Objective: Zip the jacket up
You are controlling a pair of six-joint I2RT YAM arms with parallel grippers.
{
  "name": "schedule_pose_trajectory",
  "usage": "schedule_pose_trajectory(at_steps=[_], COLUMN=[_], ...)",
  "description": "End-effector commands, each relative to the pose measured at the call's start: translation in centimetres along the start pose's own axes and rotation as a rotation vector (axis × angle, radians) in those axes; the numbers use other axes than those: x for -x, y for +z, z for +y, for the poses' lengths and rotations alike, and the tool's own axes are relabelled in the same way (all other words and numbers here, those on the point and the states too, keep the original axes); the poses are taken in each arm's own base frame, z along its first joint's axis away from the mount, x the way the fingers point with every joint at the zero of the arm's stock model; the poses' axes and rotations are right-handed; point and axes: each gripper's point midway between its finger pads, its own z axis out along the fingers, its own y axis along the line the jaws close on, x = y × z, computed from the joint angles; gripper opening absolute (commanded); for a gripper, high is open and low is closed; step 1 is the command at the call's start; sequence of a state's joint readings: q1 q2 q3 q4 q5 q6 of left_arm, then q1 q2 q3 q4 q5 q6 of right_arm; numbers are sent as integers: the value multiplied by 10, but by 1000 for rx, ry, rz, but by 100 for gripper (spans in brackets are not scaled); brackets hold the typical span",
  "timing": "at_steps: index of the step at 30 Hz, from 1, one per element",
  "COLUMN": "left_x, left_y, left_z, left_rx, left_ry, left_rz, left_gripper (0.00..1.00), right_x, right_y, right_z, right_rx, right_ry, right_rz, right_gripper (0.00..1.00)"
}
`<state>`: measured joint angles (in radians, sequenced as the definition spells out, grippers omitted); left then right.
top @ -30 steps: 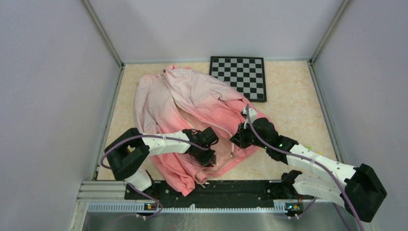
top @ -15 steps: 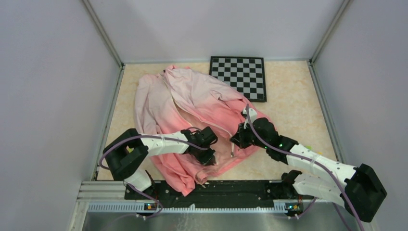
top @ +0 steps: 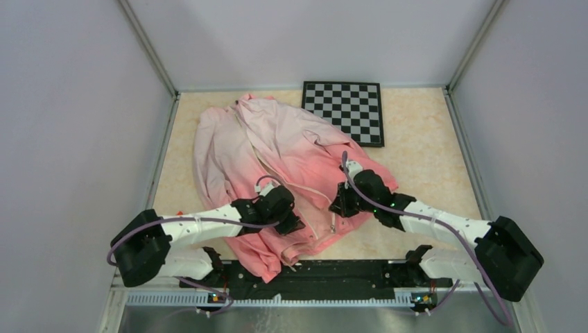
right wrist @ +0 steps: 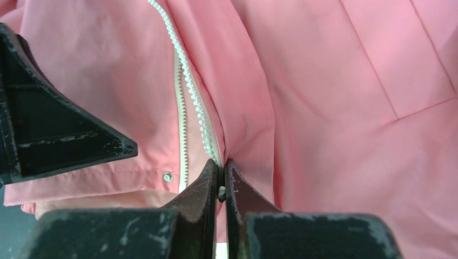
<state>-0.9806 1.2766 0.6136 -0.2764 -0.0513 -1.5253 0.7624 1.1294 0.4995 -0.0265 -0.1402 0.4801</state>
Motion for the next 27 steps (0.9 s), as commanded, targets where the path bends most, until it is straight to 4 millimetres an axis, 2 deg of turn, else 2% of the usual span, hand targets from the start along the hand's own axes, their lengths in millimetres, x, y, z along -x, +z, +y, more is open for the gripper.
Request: schedule_pose_trajectory(at_steps=[1,2,5,6,7,10,12,17,24,27], left_x=[6,6,8,8,8,-4,-14,-22,-21,-20], left_y=[-6,-7,-7,-7,-7,-2,2,12,32,29], left_z=[-24,-26,-19,-21,-19,-15,-13,11,20,34], left_rx=[-143,-126,18,52,97,179,215,364,395,506], left_ry=[120,159,248,253,231,101,14,-145,-195,-216], left_rz=[-32,-31,-21,-17,-9,55,109,142,118,99], left_gripper=[2,11,47,55,60,64,75,72,68,60], right_x=[34,33,31,32,33,36,38,39,36,37], right_y=[3,3,4,4,4,1,-1,-7,-11,-12], right_z=[16,17,17,16,15,9,6,5,1,2], right_rx=[42,47,48,42,33,-11,-27,-34,-45,-39], right_ry=[10,9,10,10,11,18,15,12,11,7], right_rz=[-68,-64,-55,-56,-61,-69,-73,-90,-101,-103], right_gripper=[0,0,0,0,0,0,0,0,0,0])
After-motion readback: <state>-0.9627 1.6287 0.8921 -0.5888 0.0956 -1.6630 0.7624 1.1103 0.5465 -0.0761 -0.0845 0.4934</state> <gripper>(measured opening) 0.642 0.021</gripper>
